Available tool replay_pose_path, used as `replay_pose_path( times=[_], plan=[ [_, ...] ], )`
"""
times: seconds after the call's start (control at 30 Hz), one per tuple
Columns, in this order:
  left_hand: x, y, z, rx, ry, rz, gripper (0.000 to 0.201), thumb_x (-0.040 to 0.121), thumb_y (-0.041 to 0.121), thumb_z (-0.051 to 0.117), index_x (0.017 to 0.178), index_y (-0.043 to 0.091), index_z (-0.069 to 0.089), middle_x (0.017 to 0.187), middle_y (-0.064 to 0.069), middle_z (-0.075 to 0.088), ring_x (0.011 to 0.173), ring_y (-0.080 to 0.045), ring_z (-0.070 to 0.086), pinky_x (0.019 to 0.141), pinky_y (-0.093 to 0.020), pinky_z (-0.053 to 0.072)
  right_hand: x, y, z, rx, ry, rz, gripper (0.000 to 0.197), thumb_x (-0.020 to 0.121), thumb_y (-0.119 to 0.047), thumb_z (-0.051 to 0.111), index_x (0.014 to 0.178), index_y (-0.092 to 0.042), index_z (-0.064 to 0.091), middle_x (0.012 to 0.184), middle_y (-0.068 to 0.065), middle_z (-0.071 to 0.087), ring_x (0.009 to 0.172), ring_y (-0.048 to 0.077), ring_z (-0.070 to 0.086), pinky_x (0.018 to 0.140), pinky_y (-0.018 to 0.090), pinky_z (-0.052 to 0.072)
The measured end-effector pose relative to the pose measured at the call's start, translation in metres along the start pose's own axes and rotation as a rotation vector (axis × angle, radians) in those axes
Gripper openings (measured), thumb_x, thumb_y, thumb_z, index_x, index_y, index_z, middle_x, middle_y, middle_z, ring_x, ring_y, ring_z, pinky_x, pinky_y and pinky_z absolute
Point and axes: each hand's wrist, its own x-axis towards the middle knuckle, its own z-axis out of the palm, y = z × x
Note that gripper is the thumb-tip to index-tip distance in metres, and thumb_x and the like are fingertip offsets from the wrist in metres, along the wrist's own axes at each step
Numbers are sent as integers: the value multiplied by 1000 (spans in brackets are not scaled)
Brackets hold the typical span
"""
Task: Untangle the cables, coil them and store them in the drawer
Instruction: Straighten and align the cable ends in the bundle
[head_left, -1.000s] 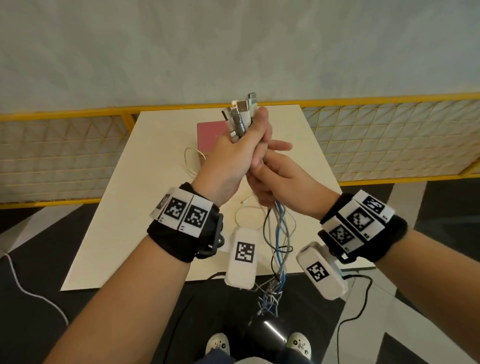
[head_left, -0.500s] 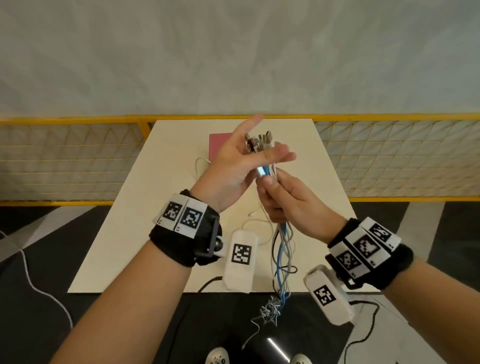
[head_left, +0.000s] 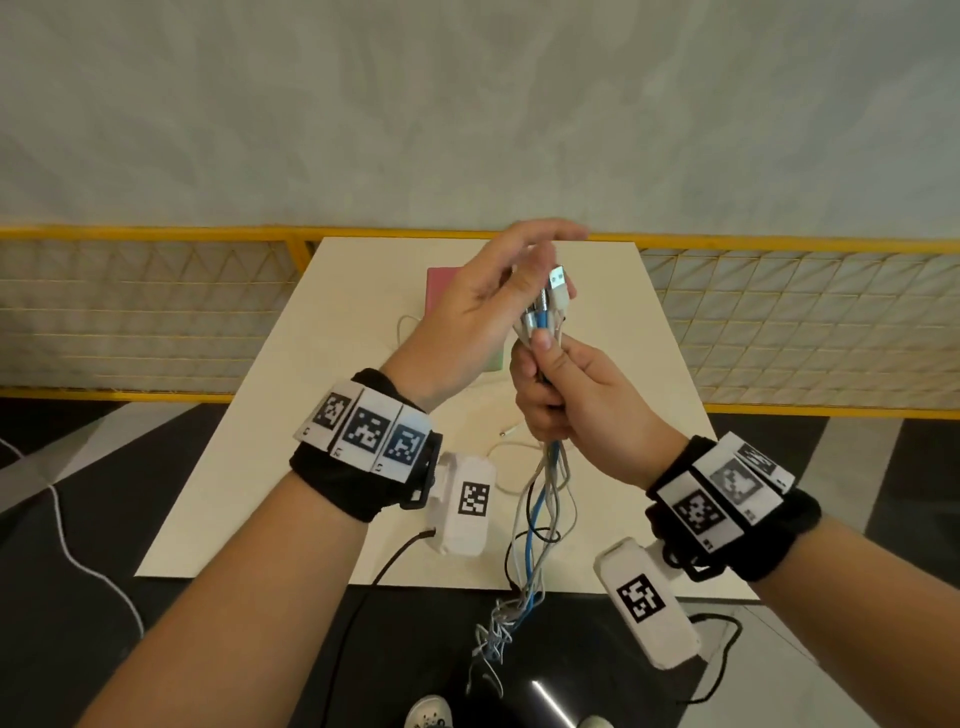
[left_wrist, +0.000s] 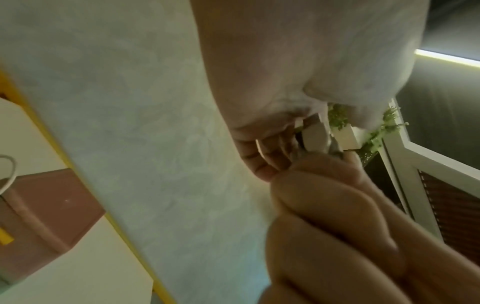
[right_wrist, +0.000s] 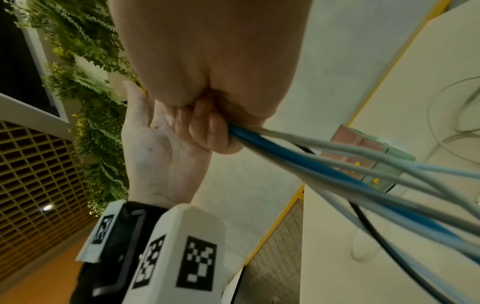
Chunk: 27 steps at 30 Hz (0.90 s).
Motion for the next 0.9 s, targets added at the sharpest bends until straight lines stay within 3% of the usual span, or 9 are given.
replay_pose_path(
  times=[0.13,0.33,0.4,0.47,0.57,0.63,0.7,0.8,0.9],
  plan=[
    [4,-5,-2,199,26,55,20,96,22,59,98,2,59,77,-16,58,57,-15,55,53,-18,45,5,-4,-2,110,-121,58,23,92,-27,32,83,-10,45,63,1,39,48,12,24,49,26,21],
    [10,-13,-2,317,146,65,26,102,20,46,85,3,57,62,7,48,56,-1,49,58,-8,36,12,-2,-3,-254,-189,7,23,102,-16,30,89,-8,46,71,5,49,60,17,52,67,37,48],
    [11,-14,-2,270,207,33,30,105,26,39,100,5,60,72,4,57,63,-3,55,62,-14,44,14,-3,-2,-290,-149,24,25,103,-17,26,83,-11,39,61,-3,37,51,14,43,61,39,50],
    [12,-18,-7,-2,241,-83,35,103,41,36,131,22,45,97,-3,65,81,-25,65,73,-36,55,17,-4,-3,-247,-73,21,26,104,-23,27,81,-13,35,59,-7,29,47,11,27,47,31,35],
    [9,-29,-13,-309,105,-378,87,74,69,60,145,31,28,116,-7,64,90,-27,69,76,-43,54,23,-5,-7,-197,-3,1,24,103,-20,31,82,-11,37,57,-8,31,45,9,23,43,22,21],
    [4,-31,-11,-97,-87,-418,80,70,64,66,128,11,55,111,-10,70,93,-20,71,80,-34,55,27,-7,-8,-238,-16,2,18,96,-6,42,78,-11,43,54,-6,35,44,9,27,42,22,25],
    [4,-33,-8,33,-126,-419,48,88,52,59,112,12,71,106,-6,74,98,-15,70,84,-26,54,30,-9,-7,-310,-86,11,9,82,-2,48,76,-9,45,56,2,36,49,18,32,47,25,29],
    [6,-30,-2,90,14,-364,46,103,39,42,88,13,77,96,4,77,95,-8,69,91,-22,49,36,-5,-9,-401,-150,42,13,82,-6,52,70,-8,47,59,4,42,53,21,39,52,28,36],
    [13,-29,0,18,241,-264,50,105,29,39,63,10,58,63,5,70,69,-8,70,84,-27,54,45,12,-14,-560,-183,27,18,97,-8,45,81,-13,51,71,3,54,67,12,62,68,32,52]
  ],
)
